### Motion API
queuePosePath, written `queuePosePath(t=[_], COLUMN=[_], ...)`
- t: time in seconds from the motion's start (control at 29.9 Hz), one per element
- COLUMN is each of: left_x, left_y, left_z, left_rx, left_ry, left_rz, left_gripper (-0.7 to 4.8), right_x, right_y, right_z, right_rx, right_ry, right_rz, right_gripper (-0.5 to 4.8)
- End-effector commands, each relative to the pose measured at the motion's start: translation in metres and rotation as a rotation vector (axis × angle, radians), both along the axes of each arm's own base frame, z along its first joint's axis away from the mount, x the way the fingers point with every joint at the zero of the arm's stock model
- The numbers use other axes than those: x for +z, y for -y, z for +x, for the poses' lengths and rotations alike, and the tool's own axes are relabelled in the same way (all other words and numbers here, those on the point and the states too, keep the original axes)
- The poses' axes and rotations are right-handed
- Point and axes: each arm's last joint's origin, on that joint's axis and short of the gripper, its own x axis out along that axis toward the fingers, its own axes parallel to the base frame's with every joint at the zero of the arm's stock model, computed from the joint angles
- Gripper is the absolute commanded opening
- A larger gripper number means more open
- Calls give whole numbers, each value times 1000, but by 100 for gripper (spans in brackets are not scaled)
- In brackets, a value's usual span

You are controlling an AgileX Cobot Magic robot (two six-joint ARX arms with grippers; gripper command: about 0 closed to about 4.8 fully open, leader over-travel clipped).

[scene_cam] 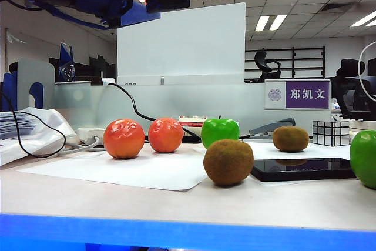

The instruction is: Put the same fruits together.

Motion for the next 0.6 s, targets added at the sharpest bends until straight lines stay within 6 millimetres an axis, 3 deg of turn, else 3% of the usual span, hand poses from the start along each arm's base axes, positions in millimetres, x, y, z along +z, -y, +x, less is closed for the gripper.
queuePosePath(t=[0.03, 0.6], left_x=[3, 3], left_y=[0, 0], left_z=[-1, -1], left_rx=[-5, 0], left_ry=[23, 45], left_rz=[8, 23], left_gripper=[479, 479], right_x=[0, -10], right_y=[-1, -4], right_z=[6, 26], right_rx=[-8, -4], right_ry=[27, -58], right_rz=[-11, -27], right_gripper=[479, 479])
